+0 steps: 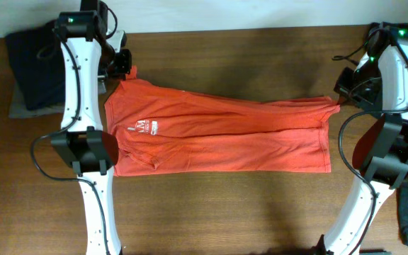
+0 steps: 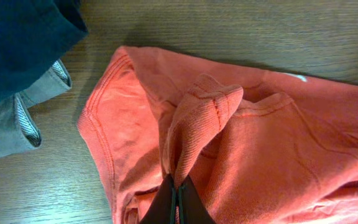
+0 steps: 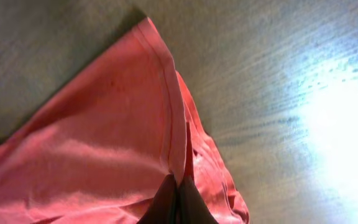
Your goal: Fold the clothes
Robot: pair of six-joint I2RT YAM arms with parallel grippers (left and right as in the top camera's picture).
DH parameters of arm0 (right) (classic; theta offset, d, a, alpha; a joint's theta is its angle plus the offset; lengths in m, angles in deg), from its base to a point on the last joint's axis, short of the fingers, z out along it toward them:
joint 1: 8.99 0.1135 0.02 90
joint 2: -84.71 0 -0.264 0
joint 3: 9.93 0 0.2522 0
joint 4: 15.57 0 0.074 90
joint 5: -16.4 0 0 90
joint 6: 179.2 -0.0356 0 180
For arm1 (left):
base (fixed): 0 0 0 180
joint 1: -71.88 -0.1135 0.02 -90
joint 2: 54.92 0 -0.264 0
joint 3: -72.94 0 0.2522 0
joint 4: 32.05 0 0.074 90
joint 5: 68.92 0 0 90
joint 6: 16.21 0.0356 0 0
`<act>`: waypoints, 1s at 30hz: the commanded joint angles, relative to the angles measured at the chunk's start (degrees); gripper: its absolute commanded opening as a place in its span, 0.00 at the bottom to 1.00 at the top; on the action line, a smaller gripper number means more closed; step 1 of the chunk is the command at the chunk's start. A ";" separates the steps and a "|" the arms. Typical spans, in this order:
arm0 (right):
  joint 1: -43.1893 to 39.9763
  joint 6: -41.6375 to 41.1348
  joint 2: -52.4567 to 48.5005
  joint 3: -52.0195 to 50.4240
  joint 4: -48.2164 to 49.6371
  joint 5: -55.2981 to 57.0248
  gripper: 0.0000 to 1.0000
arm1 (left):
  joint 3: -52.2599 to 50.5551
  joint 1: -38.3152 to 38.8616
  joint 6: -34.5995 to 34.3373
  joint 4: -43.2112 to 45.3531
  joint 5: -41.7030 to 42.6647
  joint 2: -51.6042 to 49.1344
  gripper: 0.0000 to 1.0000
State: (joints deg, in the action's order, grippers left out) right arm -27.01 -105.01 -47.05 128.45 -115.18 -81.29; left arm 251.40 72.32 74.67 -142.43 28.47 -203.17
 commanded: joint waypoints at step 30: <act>0.00 1.01 1.05 1.14 -3.41 -0.48 0.04 | -28.61 3.78 -0.17 0.94 -6.99 13.81 0.00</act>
State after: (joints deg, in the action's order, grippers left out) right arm -27.01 -104.14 -47.05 128.45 -117.95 -81.48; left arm 223.03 76.10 74.67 -141.82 23.60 -190.47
